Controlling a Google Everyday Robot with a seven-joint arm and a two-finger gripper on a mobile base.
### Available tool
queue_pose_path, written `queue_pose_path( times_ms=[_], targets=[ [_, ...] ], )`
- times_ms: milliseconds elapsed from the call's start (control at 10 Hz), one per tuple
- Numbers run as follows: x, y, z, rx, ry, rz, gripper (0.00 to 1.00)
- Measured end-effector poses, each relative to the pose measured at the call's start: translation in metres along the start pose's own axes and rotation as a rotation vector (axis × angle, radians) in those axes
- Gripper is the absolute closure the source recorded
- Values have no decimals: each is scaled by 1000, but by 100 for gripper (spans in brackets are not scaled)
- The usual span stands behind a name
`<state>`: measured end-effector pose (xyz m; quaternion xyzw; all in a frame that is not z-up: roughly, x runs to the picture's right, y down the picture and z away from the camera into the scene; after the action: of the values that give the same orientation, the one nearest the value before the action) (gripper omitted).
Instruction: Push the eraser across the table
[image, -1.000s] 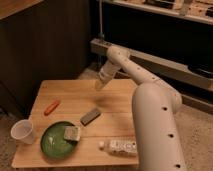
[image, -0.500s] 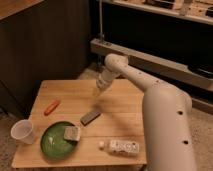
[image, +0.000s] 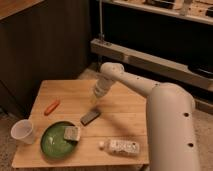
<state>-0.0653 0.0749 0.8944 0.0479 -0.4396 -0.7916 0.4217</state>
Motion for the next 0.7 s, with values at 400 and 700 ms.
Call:
queue_pose_path(
  times_ms=[400, 700],
  targets=[
    [-29, 24, -22, -11, -14, 39, 100],
    [-39, 25, -24, -19, -41, 37, 100]
  ],
)
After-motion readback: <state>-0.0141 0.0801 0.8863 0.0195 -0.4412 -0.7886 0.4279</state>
